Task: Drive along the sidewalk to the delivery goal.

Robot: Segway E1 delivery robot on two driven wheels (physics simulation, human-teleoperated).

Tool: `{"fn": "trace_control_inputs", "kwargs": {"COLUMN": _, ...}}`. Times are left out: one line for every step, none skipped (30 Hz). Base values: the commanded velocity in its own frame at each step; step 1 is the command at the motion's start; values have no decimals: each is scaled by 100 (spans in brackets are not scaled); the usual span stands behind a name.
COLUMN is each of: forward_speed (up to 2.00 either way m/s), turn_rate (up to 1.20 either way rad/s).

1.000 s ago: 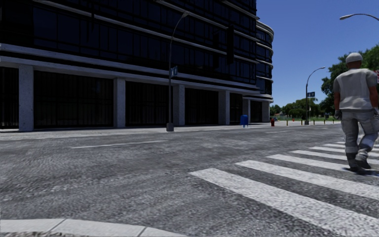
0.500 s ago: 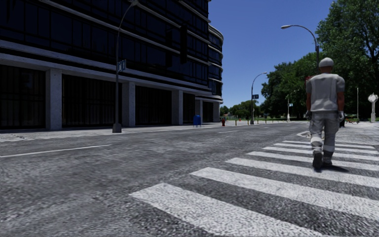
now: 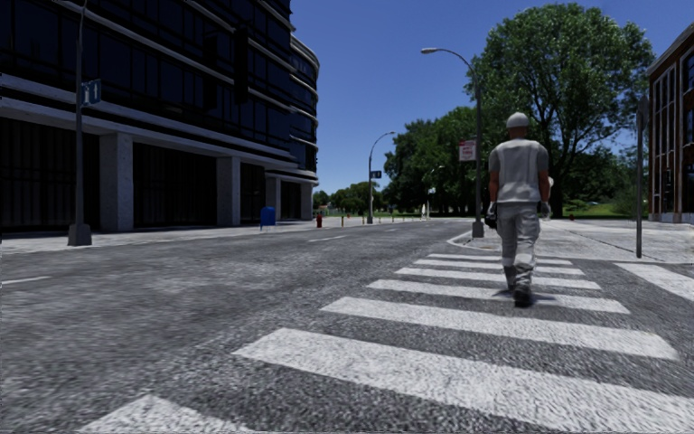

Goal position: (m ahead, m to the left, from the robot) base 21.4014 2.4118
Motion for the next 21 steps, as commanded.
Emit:
{"fn": "trace_control_inputs", "kwargs": {"forward_speed": 140, "turn_rate": -65}}
{"fn": "trace_control_inputs", "kwargs": {"forward_speed": 140, "turn_rate": -65}}
{"fn": "trace_control_inputs", "kwargs": {"forward_speed": 140, "turn_rate": -65}}
{"fn": "trace_control_inputs", "kwargs": {"forward_speed": 140, "turn_rate": -65}}
{"fn": "trace_control_inputs", "kwargs": {"forward_speed": 140, "turn_rate": -65}}
{"fn": "trace_control_inputs", "kwargs": {"forward_speed": 140, "turn_rate": -65}}
{"fn": "trace_control_inputs", "kwargs": {"forward_speed": 140, "turn_rate": -65}}
{"fn": "trace_control_inputs", "kwargs": {"forward_speed": 140, "turn_rate": -65}}
{"fn": "trace_control_inputs", "kwargs": {"forward_speed": 140, "turn_rate": -65}}
{"fn": "trace_control_inputs", "kwargs": {"forward_speed": 140, "turn_rate": -65}}
{"fn": "trace_control_inputs", "kwargs": {"forward_speed": 140, "turn_rate": -65}}
{"fn": "trace_control_inputs", "kwargs": {"forward_speed": 140, "turn_rate": -65}}
{"fn": "trace_control_inputs", "kwargs": {"forward_speed": 140, "turn_rate": -65}}
{"fn": "trace_control_inputs", "kwargs": {"forward_speed": 140, "turn_rate": -65}}
{"fn": "trace_control_inputs", "kwargs": {"forward_speed": 140, "turn_rate": -65}}
{"fn": "trace_control_inputs", "kwargs": {"forward_speed": 140, "turn_rate": -65}}
{"fn": "trace_control_inputs", "kwargs": {"forward_speed": 140, "turn_rate": -65}}
{"fn": "trace_control_inputs", "kwargs": {"forward_speed": 140, "turn_rate": -65}}
{"fn": "trace_control_inputs", "kwargs": {"forward_speed": 140, "turn_rate": -65}}
{"fn": "trace_control_inputs", "kwargs": {"forward_speed": 140, "turn_rate": -65}}
{"fn": "trace_control_inputs", "kwargs": {"forward_speed": 140, "turn_rate": -60}}
